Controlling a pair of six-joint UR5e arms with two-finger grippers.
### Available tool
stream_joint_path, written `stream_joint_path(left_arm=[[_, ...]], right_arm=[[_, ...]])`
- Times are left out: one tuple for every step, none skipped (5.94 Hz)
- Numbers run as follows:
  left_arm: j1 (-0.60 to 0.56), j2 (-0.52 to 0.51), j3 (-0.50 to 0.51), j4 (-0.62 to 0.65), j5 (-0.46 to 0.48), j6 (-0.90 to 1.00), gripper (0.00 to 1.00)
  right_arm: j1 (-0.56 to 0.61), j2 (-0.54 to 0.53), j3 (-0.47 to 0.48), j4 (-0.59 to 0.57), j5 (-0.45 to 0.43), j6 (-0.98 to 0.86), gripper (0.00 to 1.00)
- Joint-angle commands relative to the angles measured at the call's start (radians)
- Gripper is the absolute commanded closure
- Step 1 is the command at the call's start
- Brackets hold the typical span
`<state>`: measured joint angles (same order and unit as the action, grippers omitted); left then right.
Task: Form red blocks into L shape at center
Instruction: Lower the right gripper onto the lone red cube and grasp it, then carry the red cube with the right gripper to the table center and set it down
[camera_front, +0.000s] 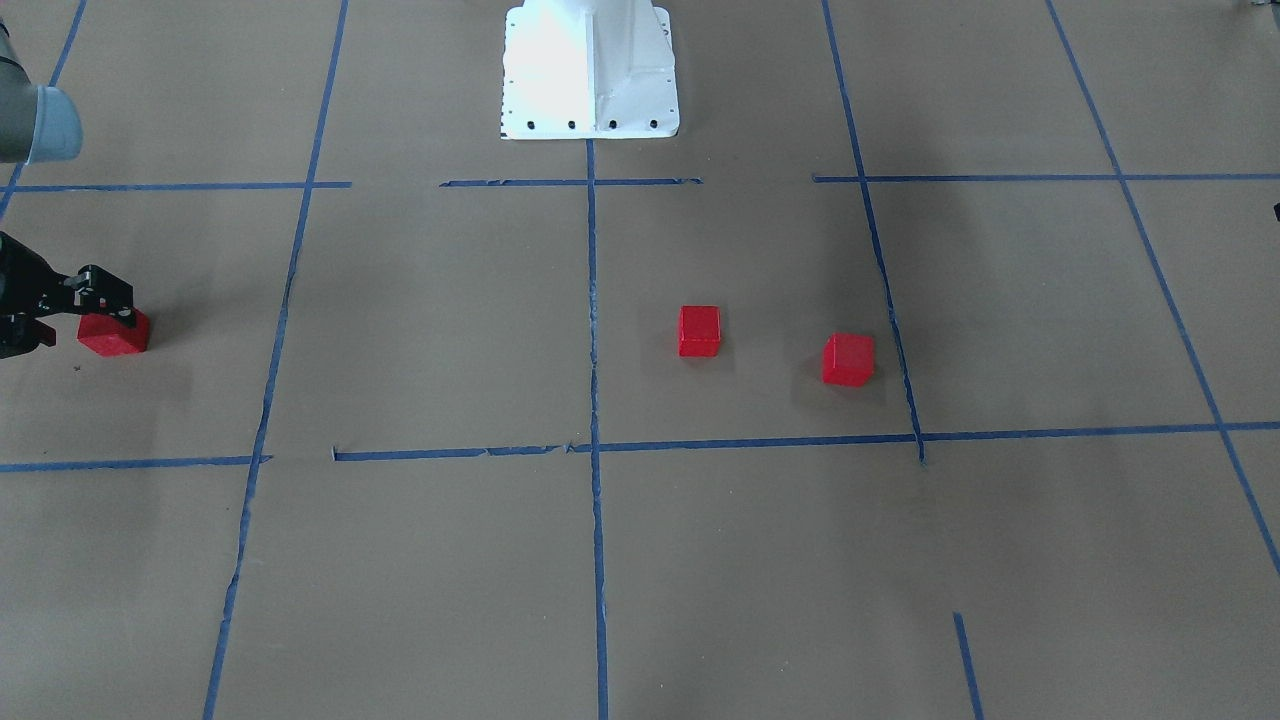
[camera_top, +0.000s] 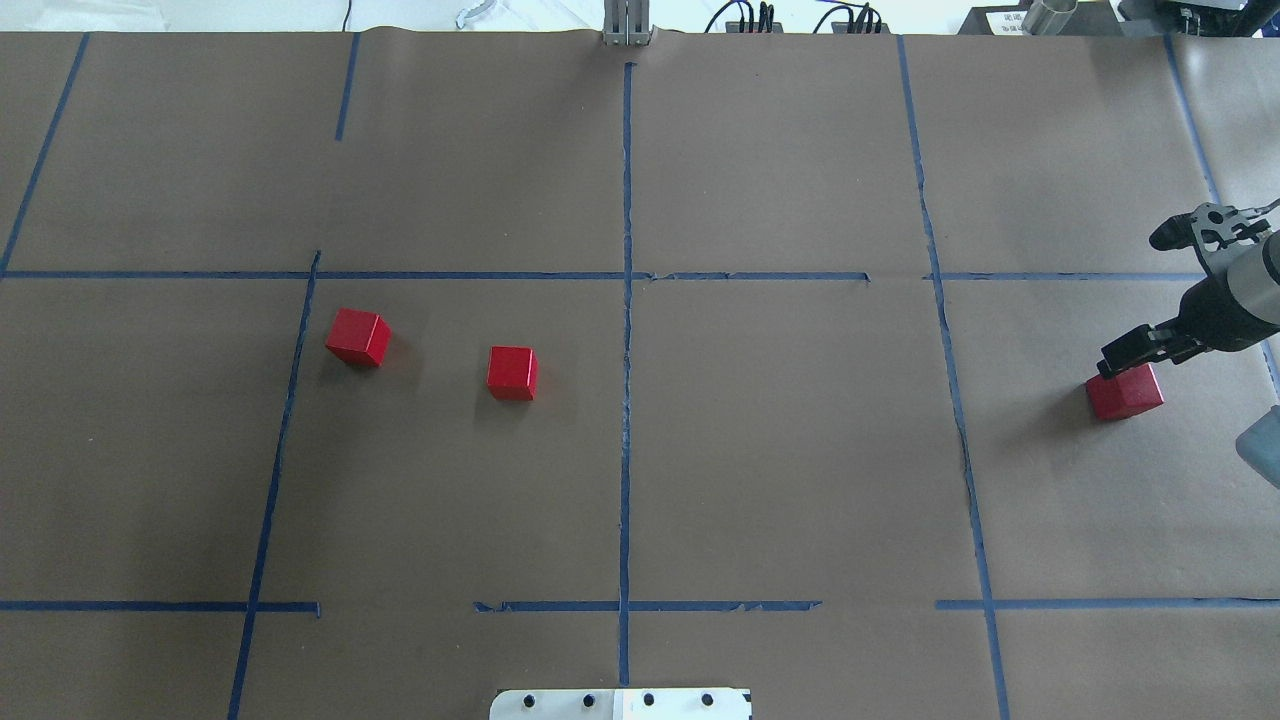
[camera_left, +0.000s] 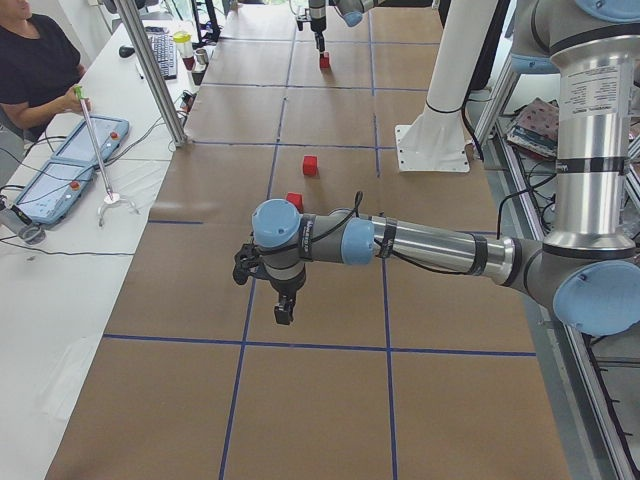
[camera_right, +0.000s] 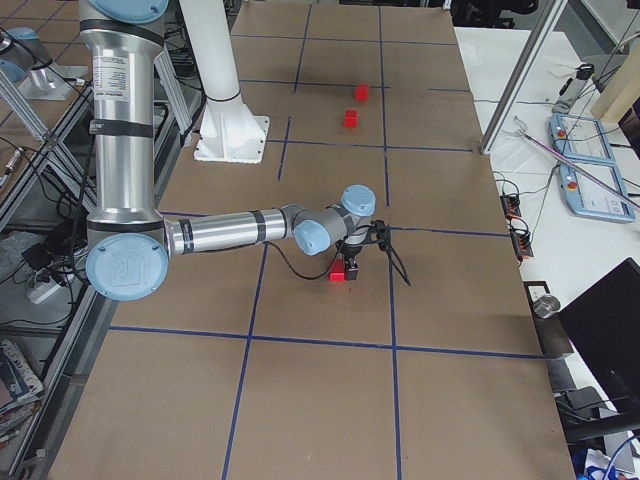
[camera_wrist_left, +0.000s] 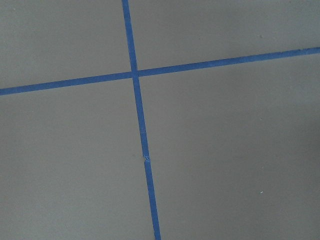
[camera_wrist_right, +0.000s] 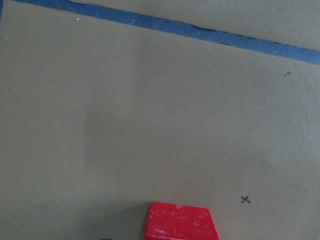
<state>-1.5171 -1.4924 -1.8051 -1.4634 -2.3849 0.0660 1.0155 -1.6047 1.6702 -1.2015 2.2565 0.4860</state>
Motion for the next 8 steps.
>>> stream_joint_path(left_arm=[[0.000, 0.000, 0.000, 0.000, 0.000, 0.000, 0.00], [0.000, 0.000, 0.000, 0.000, 0.000, 0.000, 0.00], [0.000, 0.000, -0.002, 0.000, -0.003, 0.000, 0.00], [-0.002, 0.000, 0.001, 0.000, -0.066, 0.000, 0.00], [-0.002, 0.000, -0.005, 0.000, -0.082, 0.000, 0.00], [-0.002, 0.000, -0.007, -0.002, -0.082, 0.002, 0.00], [-0.002, 0.000, -0.007, -0.006, -0.082, 0.002, 0.00], [-0.002, 0.006, -0.005, -0.020, -0.082, 0.005, 0.00]], right_arm=[[-0.018, 0.011, -0.018, -0.001, -0.002, 0.002, 0.22], [-0.025, 0.012, -0.018, 0.000, -0.006, -0.003, 0.60], [-0.028, 0.011, -0.017, 0.006, -0.008, 0.000, 0.82], [-0.028, 0.012, 0.005, 0.007, -0.009, -0.001, 0.98], [-0.029, 0.081, 0.072, -0.010, -0.006, 0.032, 1.00], [-0.035, 0.145, 0.085, -0.010, -0.002, 0.125, 1.00], [-0.088, 0.204, 0.110, -0.012, -0.005, 0.266, 1.00], [-0.176, 0.300, 0.109, -0.032, -0.015, 0.457, 1.00]])
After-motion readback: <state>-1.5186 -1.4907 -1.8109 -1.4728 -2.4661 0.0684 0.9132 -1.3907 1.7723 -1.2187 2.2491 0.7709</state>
